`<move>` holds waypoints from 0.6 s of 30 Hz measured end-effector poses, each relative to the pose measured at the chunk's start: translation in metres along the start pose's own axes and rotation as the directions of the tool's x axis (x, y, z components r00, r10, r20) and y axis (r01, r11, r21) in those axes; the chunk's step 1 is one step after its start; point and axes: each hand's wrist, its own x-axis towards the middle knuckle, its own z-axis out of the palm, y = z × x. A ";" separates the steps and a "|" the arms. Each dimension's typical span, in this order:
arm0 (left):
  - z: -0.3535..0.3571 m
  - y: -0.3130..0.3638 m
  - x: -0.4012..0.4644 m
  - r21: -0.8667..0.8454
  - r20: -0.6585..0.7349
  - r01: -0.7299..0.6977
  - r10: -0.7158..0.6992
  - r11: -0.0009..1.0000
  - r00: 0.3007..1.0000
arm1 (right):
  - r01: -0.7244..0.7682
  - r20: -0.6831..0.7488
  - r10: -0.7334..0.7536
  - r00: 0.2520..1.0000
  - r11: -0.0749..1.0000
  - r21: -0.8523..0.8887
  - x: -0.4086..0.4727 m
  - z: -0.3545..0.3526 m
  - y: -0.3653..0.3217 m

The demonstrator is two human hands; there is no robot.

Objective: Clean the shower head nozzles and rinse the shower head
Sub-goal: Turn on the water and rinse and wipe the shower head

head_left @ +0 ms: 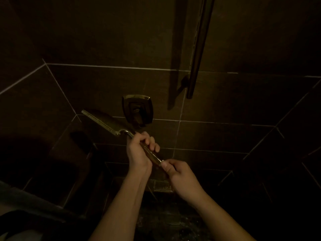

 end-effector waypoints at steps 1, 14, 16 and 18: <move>0.002 0.002 -0.001 -0.002 0.022 0.008 -0.008 1.000 1.000 | -0.030 0.016 0.030 0.999 0.999 0.040 0.000 -0.002 -0.001; 0.014 0.027 -0.009 0.091 -0.031 0.020 -0.017 0.996 0.999 | -0.440 0.446 0.169 0.879 0.650 0.620 -0.009 -0.010 -0.028; 0.015 0.026 -0.008 0.152 -0.088 -0.003 0.017 0.988 0.996 | -0.405 0.411 0.166 0.896 0.685 0.606 -0.011 -0.005 -0.028; 0.014 0.023 -0.005 0.198 -0.114 -0.019 0.042 0.980 0.993 | -0.341 0.347 0.156 0.925 0.746 0.572 -0.012 0.001 -0.027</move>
